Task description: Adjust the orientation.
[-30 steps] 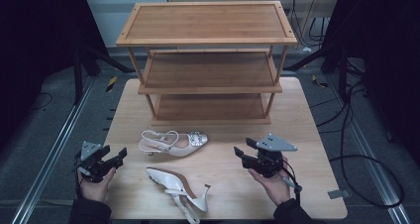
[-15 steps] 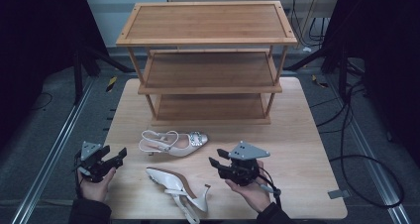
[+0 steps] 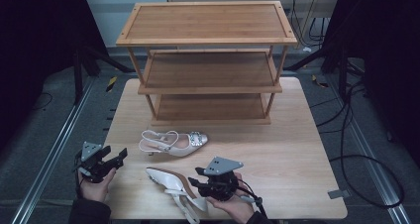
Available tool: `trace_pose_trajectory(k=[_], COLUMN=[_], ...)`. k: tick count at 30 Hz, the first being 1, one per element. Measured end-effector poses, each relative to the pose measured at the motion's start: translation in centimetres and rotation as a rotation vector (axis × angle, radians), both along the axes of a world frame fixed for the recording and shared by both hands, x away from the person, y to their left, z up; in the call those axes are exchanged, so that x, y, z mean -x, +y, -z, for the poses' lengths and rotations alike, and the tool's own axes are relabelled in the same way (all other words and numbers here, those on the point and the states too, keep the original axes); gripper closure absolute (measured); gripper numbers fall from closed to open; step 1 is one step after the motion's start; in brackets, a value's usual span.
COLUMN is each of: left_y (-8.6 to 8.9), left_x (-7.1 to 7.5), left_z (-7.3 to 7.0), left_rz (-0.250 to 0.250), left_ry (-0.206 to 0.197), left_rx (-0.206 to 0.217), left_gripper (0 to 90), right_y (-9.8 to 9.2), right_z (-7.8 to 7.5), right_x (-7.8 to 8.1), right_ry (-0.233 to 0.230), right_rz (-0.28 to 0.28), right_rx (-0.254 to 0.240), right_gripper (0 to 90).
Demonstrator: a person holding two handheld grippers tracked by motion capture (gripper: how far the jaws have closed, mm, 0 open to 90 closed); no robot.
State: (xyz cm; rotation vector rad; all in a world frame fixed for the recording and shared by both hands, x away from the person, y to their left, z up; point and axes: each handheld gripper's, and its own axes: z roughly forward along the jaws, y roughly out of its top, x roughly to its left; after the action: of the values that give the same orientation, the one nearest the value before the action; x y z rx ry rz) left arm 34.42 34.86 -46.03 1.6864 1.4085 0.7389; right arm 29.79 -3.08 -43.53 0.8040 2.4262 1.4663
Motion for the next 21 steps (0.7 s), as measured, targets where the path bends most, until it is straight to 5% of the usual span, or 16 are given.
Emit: trace_pose_trajectory(k=[14, 21], left_y=[-0.1, 0.0], left_x=[0.0, -0.1], left_z=[0.0, 0.0], left_rz=[0.007, 0.007], left_ry=[-0.001, 0.001], left_rx=[-0.002, -0.003], left_gripper=[32.7, 32.9], right_y=[2.8, 3.4], right_z=[2.4, 3.1], right_x=[1.2, 1.3], right_ry=[0.052, 0.063], right_rz=[-0.09, -0.105], right_rx=[0.071, 0.108], right_gripper=[63.6, 74.6])
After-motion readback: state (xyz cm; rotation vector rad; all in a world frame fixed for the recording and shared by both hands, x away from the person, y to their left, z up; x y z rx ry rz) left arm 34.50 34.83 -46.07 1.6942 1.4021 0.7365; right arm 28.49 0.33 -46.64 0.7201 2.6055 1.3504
